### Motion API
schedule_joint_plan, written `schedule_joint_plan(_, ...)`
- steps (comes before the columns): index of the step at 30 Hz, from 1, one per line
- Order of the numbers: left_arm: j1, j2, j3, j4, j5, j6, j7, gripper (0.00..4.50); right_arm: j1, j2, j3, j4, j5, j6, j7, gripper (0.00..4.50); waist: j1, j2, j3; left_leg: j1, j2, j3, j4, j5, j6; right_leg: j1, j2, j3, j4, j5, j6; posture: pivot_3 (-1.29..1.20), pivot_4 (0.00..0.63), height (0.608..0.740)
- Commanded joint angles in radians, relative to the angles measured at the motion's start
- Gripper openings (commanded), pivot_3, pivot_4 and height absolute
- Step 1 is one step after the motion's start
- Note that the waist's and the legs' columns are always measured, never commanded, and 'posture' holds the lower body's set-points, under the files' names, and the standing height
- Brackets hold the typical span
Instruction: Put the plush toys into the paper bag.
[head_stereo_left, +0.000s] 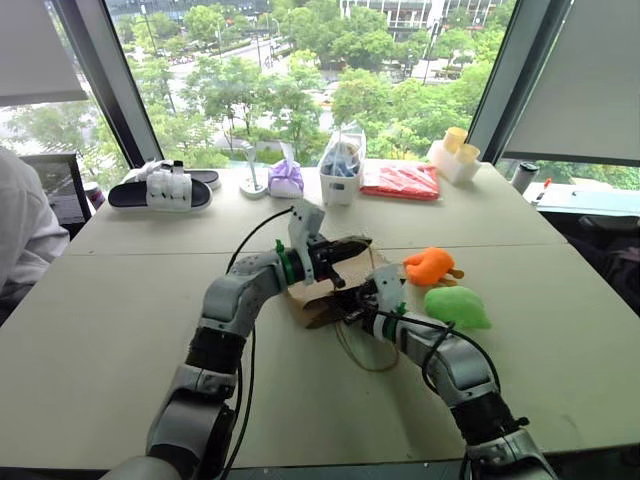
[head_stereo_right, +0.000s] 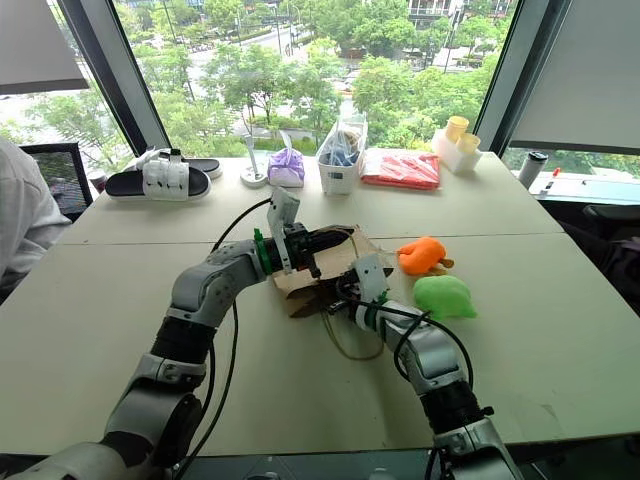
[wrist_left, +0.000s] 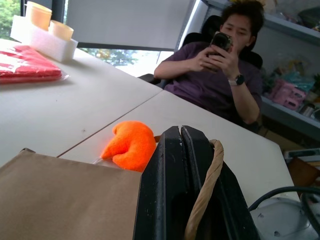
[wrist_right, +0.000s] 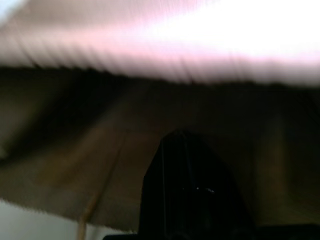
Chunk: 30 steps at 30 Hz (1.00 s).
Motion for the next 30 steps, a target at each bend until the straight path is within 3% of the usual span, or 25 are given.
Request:
schedule_joint_plan(1,-0.061,0.001,0.049,-0.047,-0.046,0.016,0.030,0.02,-0.006,0.029,0.021,0.035,-0.045,-0.051,0.008,0.00,-0.001,0.000,0.000,0.000,0.000,0.000,0.000,0.000,0.000,0.000,0.000,0.000,0.000,0.000,0.000,0.00,0.150,0.740)
schedule_joint_plan(8,-0.125,-0.023,0.082,-0.102,-0.114,0.067,0.089,0.02,0.020,0.053,0.048,0.044,-0.116,-0.094,0.002,0.00,-0.004,0.000,-0.001,0.001,0.000,0.000,0.000,0.000,0.000,0.000,0.000,0.000,0.002,0.000,0.000,0.00,0.150,0.740)
schedule_joint_plan(19,-0.058,0.001,0.013,-0.318,-0.250,0.195,0.011,0.02,0.019,0.066,0.060,0.043,-0.172,-0.091,0.012,0.00,-0.005,0.000,-0.001,0.002,0.000,0.000,0.000,0.003,-0.005,0.000,0.001,0.001,0.002,0.000,0.000,0.00,0.150,0.740)
schedule_joint_plan(25,-0.060,0.002,0.042,-0.327,-0.317,0.238,0.020,0.02,0.018,0.067,0.058,0.044,-0.175,-0.082,0.021,0.00,-0.005,0.000,-0.001,0.002,0.000,0.000,0.000,0.003,-0.005,0.000,0.001,0.001,0.002,0.000,0.000,0.00,0.150,0.740)
schedule_joint_plan(30,-0.063,0.016,0.020,-0.255,-0.235,0.165,0.052,0.02,0.021,0.067,0.038,0.015,-0.165,-0.097,0.032,0.00,-0.005,0.000,-0.001,0.002,0.000,0.000,0.000,0.003,-0.005,0.000,0.001,0.001,0.002,0.000,0.000,0.00,0.150,0.740)
